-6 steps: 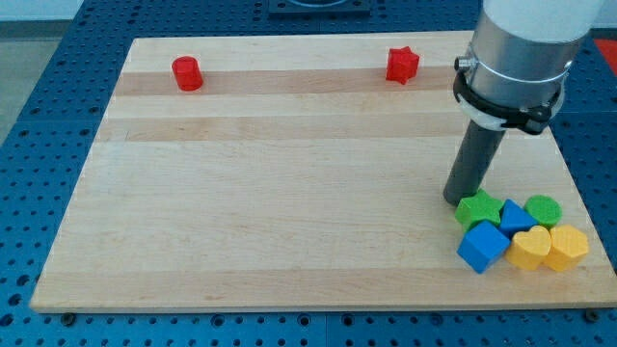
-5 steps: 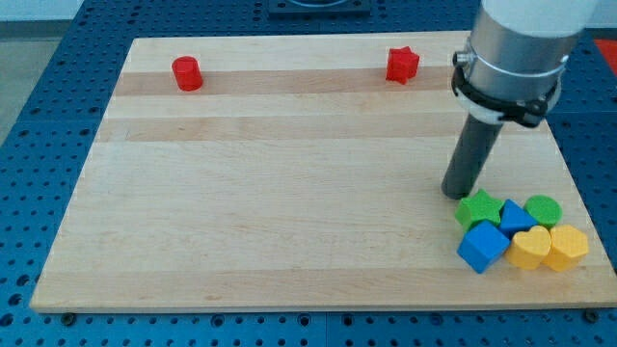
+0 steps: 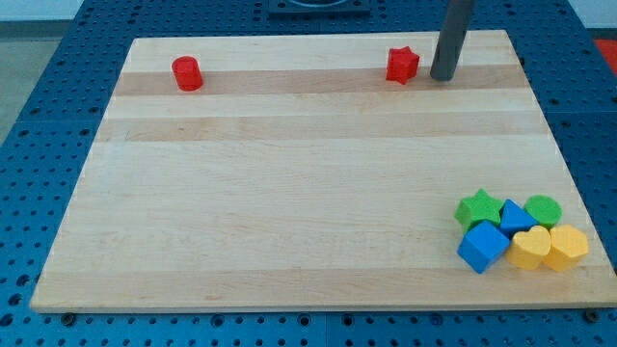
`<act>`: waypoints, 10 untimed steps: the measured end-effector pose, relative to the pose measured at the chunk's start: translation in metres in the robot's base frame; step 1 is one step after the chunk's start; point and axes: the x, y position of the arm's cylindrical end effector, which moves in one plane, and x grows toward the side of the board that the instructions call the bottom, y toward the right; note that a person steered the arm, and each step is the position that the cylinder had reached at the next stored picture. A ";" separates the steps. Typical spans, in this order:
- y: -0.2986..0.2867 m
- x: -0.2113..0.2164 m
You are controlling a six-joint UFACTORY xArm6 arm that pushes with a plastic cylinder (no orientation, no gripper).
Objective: Push the red star into blue triangle
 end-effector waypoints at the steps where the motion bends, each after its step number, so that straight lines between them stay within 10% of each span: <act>1: -0.005 -0.028; 5: -0.055 0.049; 8: -0.094 -0.040; 10: -0.068 -0.003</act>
